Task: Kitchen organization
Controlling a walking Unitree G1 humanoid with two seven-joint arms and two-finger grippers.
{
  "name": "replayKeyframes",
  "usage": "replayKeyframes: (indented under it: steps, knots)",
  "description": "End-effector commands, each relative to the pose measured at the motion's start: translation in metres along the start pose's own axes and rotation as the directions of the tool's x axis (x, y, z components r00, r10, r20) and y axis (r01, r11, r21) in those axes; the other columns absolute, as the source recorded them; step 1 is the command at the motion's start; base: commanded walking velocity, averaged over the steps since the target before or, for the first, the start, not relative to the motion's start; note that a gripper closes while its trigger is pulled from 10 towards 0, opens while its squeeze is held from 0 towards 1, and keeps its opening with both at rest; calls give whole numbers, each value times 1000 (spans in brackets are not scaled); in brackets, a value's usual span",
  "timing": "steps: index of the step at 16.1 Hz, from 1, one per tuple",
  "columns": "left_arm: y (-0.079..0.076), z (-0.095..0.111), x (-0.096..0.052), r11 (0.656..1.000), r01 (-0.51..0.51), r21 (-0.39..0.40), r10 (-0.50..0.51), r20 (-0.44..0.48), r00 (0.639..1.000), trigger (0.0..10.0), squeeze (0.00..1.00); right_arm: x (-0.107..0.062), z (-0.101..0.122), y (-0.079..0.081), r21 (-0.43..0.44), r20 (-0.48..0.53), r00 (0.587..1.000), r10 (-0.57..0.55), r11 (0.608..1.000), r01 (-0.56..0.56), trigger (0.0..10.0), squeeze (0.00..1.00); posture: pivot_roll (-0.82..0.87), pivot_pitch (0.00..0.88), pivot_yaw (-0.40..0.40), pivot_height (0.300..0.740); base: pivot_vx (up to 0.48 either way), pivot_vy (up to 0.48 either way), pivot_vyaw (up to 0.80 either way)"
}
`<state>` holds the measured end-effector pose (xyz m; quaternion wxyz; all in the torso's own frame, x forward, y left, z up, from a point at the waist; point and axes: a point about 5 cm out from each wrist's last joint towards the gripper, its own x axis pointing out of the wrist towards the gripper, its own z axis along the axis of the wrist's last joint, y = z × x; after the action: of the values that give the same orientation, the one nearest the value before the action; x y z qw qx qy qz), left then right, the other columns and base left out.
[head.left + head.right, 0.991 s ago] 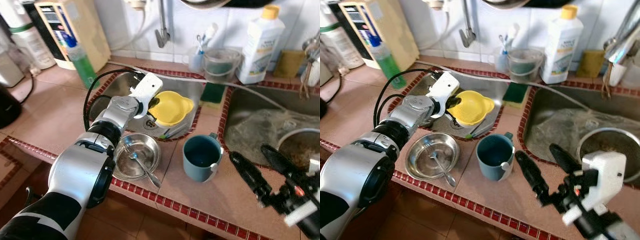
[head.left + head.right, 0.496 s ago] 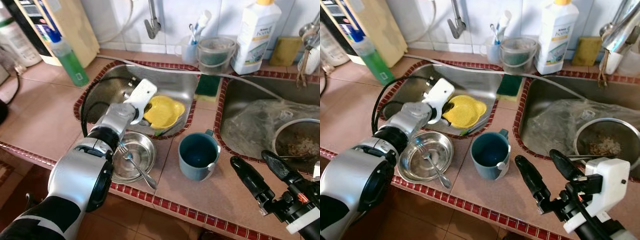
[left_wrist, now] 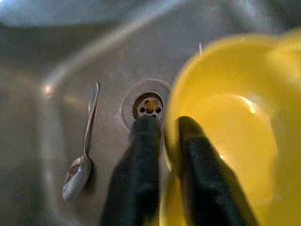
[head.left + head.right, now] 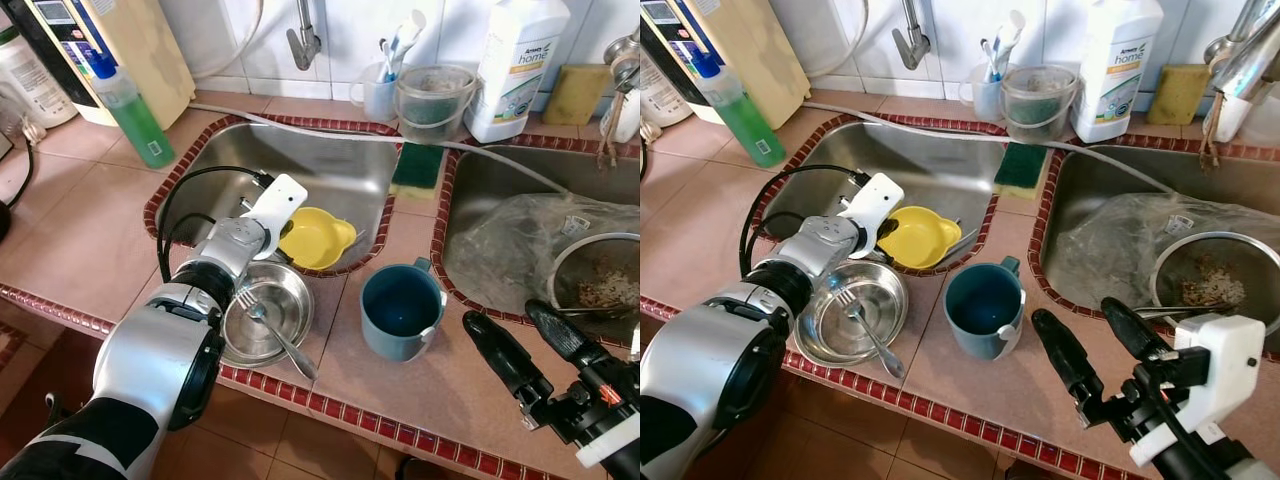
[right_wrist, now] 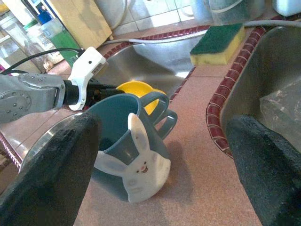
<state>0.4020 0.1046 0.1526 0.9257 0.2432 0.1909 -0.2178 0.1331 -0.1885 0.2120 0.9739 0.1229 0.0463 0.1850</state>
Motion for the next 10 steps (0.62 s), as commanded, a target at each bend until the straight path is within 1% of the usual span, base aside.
replayKeyframes:
  steps: [1,6,8,10]
  knots:
    - [8,-6,-3,1000,-17,-24,16,-21,1000,10000,1000,-1,1,6,-1,-2,1000,24,1000,-24,10000,0,-435,155,167,740,0,0,0]
    - [9,-4,-3,1000,-20,-18,20,-17,1000,10000,1000,2,1,7,-1,-4,999,33,999,-33,10000,0,-430,137,166,740,0,0,0]
    - [11,0,-3,999,-26,-21,26,-5,1000,10000,1000,4,2,7,-2,-1,999,39,999,-39,10000,0,-426,127,166,740,0,0,0]
    - [14,7,-4,999,-34,-34,35,27,999,10000,1000,7,2,5,-4,4,999,43,999,-43,10000,0,-417,124,165,740,0,0,0]
